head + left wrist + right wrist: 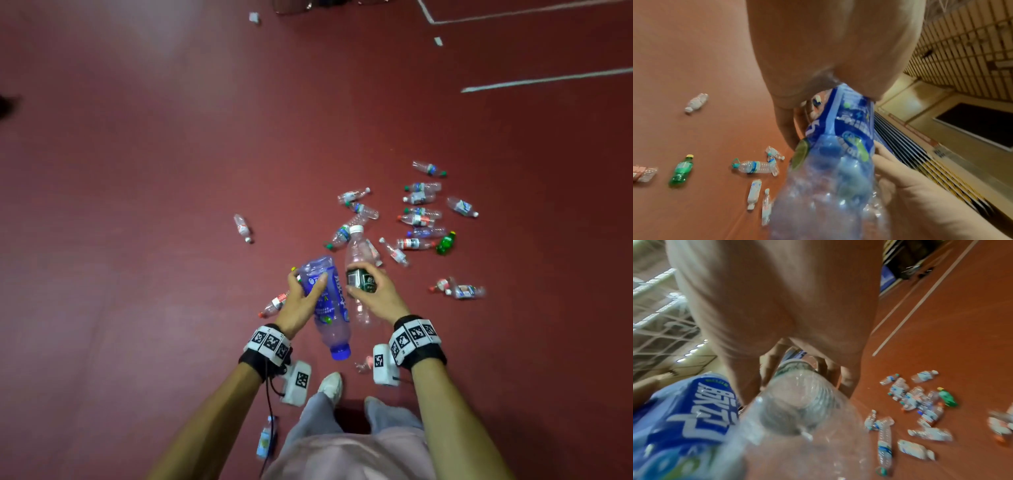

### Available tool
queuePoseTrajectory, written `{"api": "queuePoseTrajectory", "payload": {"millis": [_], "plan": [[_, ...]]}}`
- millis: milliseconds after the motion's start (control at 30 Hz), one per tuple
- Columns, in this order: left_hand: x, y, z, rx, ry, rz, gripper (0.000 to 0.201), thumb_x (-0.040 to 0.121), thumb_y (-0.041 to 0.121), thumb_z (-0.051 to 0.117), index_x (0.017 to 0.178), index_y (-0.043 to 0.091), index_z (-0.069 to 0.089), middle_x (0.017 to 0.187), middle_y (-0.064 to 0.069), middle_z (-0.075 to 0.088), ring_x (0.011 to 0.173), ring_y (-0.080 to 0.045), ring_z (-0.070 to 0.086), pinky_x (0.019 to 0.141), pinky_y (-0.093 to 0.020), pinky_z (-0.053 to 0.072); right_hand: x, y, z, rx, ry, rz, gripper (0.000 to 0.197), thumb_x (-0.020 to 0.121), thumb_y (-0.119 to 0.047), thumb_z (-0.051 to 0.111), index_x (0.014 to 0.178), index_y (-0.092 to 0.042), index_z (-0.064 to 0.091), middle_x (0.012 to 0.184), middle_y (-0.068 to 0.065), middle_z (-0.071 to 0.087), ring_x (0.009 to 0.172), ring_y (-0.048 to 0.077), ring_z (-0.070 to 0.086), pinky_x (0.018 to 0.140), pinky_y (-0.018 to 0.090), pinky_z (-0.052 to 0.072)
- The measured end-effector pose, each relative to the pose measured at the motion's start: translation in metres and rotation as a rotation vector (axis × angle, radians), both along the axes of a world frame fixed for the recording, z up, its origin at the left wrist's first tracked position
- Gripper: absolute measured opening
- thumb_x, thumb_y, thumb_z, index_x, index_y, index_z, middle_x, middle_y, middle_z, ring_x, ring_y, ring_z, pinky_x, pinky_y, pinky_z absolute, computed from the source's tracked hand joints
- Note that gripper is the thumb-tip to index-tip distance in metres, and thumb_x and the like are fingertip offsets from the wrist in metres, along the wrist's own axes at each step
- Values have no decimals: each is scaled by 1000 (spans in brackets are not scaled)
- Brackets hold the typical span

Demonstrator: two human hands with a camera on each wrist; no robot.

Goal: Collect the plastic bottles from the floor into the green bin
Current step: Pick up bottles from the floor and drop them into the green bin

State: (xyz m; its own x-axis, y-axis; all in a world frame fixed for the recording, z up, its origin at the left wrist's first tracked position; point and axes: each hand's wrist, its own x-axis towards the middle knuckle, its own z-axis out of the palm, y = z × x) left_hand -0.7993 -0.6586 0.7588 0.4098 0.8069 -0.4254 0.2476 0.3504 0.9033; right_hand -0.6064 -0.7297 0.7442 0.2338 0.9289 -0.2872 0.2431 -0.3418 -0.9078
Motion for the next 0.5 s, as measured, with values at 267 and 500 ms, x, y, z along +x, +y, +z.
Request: {"api": "queuePoseTrajectory", "payload": {"millis": [267, 500], "plan": [[-62, -71, 48, 29, -97, 410, 46, 99, 55, 57, 133, 25, 60, 120, -9, 74, 109, -28, 72, 93, -45, 58, -38, 2, 67, 214, 54, 278, 45, 92, -24, 71, 129, -44, 55, 131, -11, 59, 121, 18, 56, 105, 46, 50], [-177, -178, 75, 85, -83, 855, 31, 101, 38, 60, 130, 27, 55, 107, -4, 73, 91, -19, 73, 68, -29, 59, -167, -15, 117, 274, 176, 592, 106, 88, -18, 78, 155, -58, 5, 158, -28, 20, 133, 5, 50, 103, 21, 44]]}}
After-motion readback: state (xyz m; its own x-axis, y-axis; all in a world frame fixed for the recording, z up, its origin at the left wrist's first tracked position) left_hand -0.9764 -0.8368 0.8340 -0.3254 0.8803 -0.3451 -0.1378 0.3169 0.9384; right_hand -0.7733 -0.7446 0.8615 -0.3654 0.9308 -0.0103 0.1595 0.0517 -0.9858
